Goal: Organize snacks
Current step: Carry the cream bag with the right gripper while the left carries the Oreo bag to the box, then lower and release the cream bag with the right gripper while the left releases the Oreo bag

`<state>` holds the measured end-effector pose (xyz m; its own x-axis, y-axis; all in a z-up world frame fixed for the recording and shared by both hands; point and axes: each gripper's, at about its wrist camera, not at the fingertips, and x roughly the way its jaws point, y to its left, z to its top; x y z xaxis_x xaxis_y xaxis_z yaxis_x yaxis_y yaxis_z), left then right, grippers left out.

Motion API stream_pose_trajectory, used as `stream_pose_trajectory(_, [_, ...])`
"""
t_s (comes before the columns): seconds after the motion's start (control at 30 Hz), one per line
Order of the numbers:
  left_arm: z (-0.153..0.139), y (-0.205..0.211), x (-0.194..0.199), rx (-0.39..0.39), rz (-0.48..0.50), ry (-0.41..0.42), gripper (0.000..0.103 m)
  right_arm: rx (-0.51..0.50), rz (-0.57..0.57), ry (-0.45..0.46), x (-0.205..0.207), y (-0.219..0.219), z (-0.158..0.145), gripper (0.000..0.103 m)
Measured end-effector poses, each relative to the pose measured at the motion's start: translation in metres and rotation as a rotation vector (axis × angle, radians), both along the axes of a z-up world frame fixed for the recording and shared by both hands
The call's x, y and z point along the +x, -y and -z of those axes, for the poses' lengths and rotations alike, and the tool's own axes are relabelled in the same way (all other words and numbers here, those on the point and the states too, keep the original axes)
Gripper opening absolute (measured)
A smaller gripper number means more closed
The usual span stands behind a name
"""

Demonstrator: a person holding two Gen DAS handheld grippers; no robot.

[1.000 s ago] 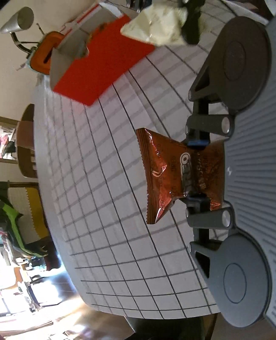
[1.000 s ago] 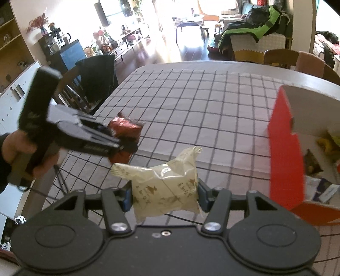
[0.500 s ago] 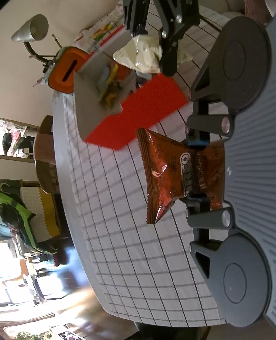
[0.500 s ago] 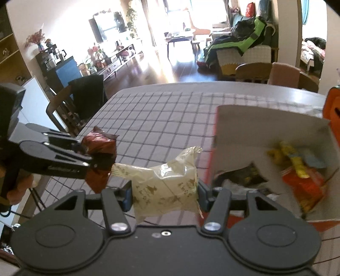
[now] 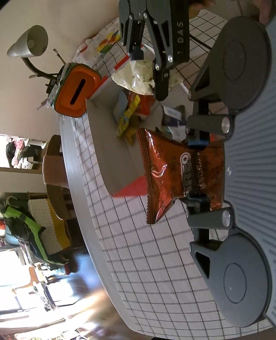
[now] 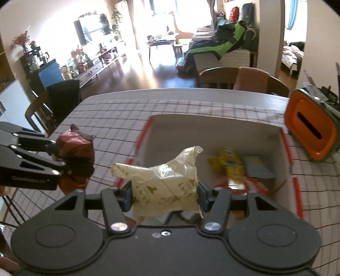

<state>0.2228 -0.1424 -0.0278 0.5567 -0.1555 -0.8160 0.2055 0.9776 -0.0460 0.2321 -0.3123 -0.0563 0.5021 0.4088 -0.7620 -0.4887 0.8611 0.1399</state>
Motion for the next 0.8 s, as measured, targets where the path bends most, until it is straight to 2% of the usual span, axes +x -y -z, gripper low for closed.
stream_pose_trajectory(0.33, [0.021, 0.055, 0.035, -0.001, 0.011, -0.063, 0.040, -0.085, 0.071, -0.021, 0.027, 0.040, 0.024, 0.056])
stream_pose_trajectory(0.53, [0.032, 0.077, 0.057, 0.039, 0.007, -0.072, 0.041, -0.149, 0.064, -0.041, 0.035, 0.048, 0.044, 0.056])
stream_pose_trajectory(0.63, [0.043, 0.088, 0.067, 0.088, 0.016, -0.080, 0.041, -0.172, 0.056, -0.055, 0.038, 0.050, 0.055, 0.056])
stream_pose_trajectory(0.8, [0.060, 0.102, 0.076, 0.128, 0.038, -0.112, 0.042, -0.177, 0.044, -0.080, 0.039, 0.055, 0.065, 0.056])
